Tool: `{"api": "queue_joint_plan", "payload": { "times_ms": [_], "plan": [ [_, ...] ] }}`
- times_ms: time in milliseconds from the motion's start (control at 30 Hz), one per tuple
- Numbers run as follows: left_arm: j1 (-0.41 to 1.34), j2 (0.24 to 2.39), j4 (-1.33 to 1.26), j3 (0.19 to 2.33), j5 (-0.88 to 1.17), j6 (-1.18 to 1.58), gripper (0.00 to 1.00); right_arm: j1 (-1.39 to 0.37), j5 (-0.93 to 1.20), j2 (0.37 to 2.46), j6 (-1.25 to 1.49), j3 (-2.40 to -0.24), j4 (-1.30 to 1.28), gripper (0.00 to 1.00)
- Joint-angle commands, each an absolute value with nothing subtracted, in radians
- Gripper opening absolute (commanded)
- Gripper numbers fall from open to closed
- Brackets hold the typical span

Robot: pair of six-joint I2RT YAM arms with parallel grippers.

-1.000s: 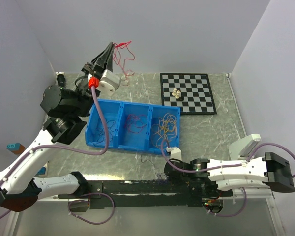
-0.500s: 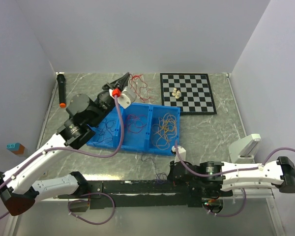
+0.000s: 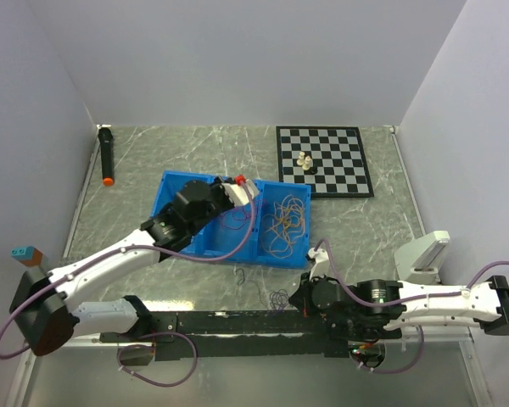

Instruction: Untangle the cables

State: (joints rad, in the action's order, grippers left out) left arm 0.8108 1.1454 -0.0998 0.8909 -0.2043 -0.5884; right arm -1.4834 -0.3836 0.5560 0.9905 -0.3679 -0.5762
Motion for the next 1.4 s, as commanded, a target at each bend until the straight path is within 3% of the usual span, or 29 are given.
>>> {"api": "queue_joint_plan", "payload": {
  "times_ms": [0,333,367,433,500,600,667,833,1133,1233,1367],
  "plan": [
    [0.810,1.190,-0.149,0.831,-0.284,-0.512,0.01,-1.494,-0.431,0.522,0.977,-0.377,-0.604,0.00],
    [0.796,1.264,-0.098,0.848,-0.236,-0.417,0.02,-1.494,-0.431,0.508,0.962,-0.370,-0.589,0.00],
    [0.796,1.276,-0.089,0.850,-0.230,-0.416,0.08,-1.494,-0.430,0.508,0.953,-0.373,-0.583,0.00],
    [0.796,1.290,-0.057,0.871,-0.201,-0.410,0.31,-1.493,-0.433,0.517,0.937,-0.383,-0.577,0.00],
    [0.795,1.289,-0.014,0.914,-0.186,-0.388,0.60,-1.493,-0.439,0.526,0.922,-0.402,-0.578,0.00],
    [0.790,1.272,0.050,0.991,-0.160,-0.364,0.79,-1.493,-0.456,0.545,0.888,-0.442,-0.577,0.00],
    [0.778,1.259,0.109,1.063,-0.132,-0.338,0.99,-1.494,-0.472,0.555,0.861,-0.477,-0.577,0.00],
    [0.727,1.261,0.384,1.387,-0.009,-0.278,0.97,-1.493,-0.483,0.618,0.766,-0.589,-0.542,0.00],
    [0.603,1.393,0.905,2.047,-0.084,-0.101,0.97,-1.444,-0.450,0.905,0.433,-0.960,-0.411,0.00],
    [0.539,1.408,1.001,2.097,-0.123,-0.110,0.97,-1.382,-0.384,1.030,0.348,-1.099,-0.394,0.00],
    [0.418,1.333,1.005,1.961,-0.126,-0.114,0.97,-1.296,-0.282,1.152,0.243,-1.257,-0.347,0.00]
  ]
}}
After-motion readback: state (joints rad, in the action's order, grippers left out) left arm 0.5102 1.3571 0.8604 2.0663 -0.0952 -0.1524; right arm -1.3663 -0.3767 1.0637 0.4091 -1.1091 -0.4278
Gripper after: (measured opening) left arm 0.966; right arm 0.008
